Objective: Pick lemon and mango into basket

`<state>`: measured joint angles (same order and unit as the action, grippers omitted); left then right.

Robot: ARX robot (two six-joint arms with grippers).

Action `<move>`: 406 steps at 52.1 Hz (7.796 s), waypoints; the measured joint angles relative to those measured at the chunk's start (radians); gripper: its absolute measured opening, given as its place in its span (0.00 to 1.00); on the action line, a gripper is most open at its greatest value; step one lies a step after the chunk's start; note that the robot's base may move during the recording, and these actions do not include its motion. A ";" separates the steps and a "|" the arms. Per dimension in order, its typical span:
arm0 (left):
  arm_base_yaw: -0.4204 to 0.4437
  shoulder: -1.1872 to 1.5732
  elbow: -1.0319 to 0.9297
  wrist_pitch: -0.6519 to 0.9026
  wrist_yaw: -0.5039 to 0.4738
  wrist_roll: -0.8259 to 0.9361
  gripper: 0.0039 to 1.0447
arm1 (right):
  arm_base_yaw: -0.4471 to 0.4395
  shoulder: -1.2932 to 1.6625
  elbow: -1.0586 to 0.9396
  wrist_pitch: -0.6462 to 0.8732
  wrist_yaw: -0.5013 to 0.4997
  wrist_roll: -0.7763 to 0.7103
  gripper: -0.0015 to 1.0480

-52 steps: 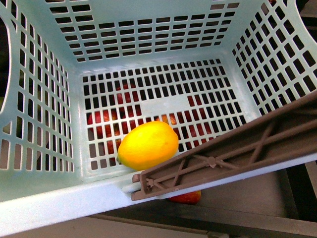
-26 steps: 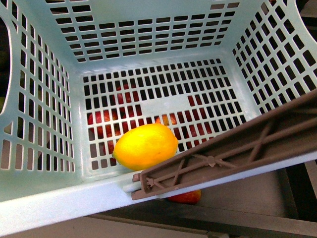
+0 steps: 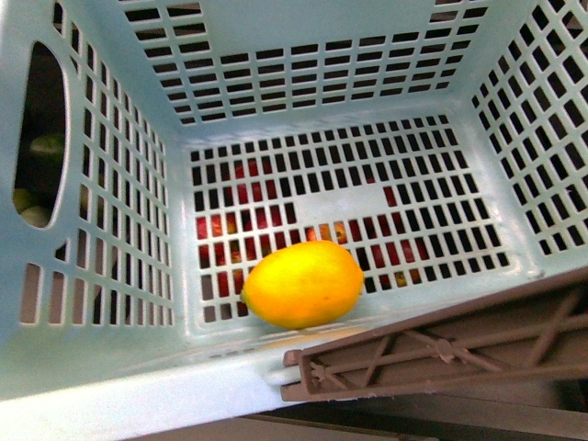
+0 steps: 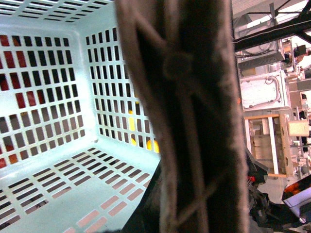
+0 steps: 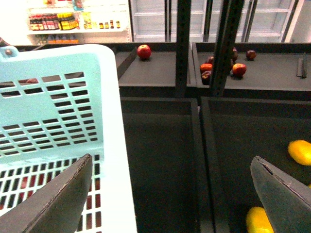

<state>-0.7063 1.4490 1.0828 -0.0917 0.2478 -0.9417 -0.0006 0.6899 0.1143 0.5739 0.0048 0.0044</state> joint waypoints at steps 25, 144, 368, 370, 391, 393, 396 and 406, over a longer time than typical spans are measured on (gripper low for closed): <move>0.013 -0.004 -0.003 0.000 -0.023 -0.004 0.04 | 0.000 -0.003 -0.004 0.000 -0.003 0.000 0.92; 0.013 -0.007 -0.005 0.000 -0.019 0.001 0.04 | 0.000 -0.003 -0.006 -0.002 -0.005 -0.001 0.92; 0.014 -0.009 -0.006 0.000 -0.018 -0.002 0.04 | -0.833 1.777 0.896 -0.169 0.197 1.234 0.70; 0.014 -0.009 -0.006 0.000 -0.018 -0.002 0.04 | -0.834 1.777 0.896 -0.169 0.195 1.234 0.66; 0.014 -0.009 -0.006 0.000 -0.018 -0.002 0.04 | -0.871 1.690 0.822 -0.163 0.155 1.176 0.60; 0.014 -0.009 -0.006 0.000 -0.018 -0.002 0.04 | -0.871 1.657 0.809 -0.163 0.143 1.153 0.60; 0.014 -0.009 -0.006 0.000 -0.018 -0.002 0.04 | -0.871 1.621 0.797 -0.165 0.133 1.132 0.60; 0.014 -0.009 -0.006 0.000 -0.018 -0.002 0.04 | -0.854 1.449 0.736 -0.169 0.087 1.022 0.60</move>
<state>-0.6918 1.4403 1.0771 -0.0917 0.2298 -0.9436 -0.8547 2.1391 0.8505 0.4049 0.0914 1.0264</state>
